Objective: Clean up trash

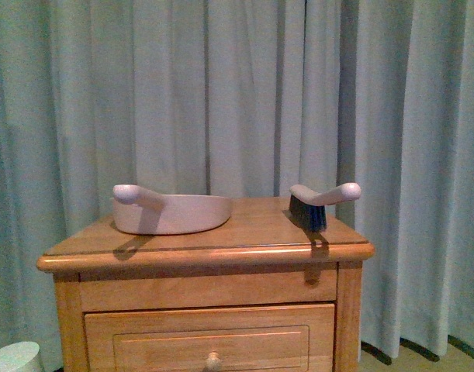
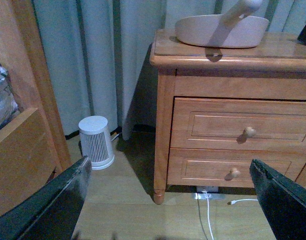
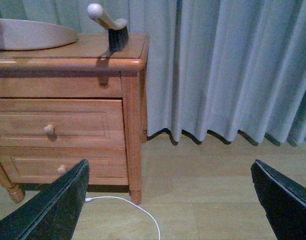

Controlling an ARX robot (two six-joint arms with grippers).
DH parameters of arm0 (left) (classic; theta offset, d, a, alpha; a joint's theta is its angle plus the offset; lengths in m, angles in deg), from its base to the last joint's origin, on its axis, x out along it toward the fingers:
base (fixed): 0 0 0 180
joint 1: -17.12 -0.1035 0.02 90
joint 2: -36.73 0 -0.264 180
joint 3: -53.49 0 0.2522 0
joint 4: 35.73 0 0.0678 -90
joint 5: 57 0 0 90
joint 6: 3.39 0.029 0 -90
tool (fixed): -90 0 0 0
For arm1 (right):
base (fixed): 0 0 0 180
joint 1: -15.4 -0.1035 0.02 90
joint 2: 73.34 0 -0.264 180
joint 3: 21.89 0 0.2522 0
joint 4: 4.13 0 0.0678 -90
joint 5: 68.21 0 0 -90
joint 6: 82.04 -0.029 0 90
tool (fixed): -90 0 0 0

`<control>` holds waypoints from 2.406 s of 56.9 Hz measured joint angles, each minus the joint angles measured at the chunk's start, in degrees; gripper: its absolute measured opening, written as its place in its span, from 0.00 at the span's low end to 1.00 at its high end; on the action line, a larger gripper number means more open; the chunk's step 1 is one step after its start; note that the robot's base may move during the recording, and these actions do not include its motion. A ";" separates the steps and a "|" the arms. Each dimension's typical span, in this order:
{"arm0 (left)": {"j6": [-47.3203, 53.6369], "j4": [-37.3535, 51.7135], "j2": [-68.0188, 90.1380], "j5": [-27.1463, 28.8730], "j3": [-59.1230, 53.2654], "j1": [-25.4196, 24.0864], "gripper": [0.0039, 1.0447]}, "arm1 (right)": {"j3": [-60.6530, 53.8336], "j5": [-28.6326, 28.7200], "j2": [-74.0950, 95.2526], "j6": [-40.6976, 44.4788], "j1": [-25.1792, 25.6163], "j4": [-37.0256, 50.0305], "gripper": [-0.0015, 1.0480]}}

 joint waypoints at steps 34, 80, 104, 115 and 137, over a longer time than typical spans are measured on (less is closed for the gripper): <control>0.00 0.00 0.00 -0.02 0.00 0.00 0.93 | 0.00 0.00 0.00 0.00 0.00 0.00 0.93; -10.71 -12.68 16.87 -38.84 5.42 -8.90 0.93 | 0.00 -0.04 0.00 -0.02 0.00 0.00 0.93; -6.84 11.47 60.08 -23.89 29.20 7.34 0.93 | 0.00 0.02 0.00 0.00 0.00 0.00 0.93; -0.61 6.73 74.40 -18.29 48.87 13.90 0.93 | 0.00 0.02 0.00 0.00 0.00 0.00 0.93; 8.26 -1.92 95.45 -5.20 73.16 20.33 0.93 | 0.00 0.02 0.00 -0.02 0.00 0.00 0.93</control>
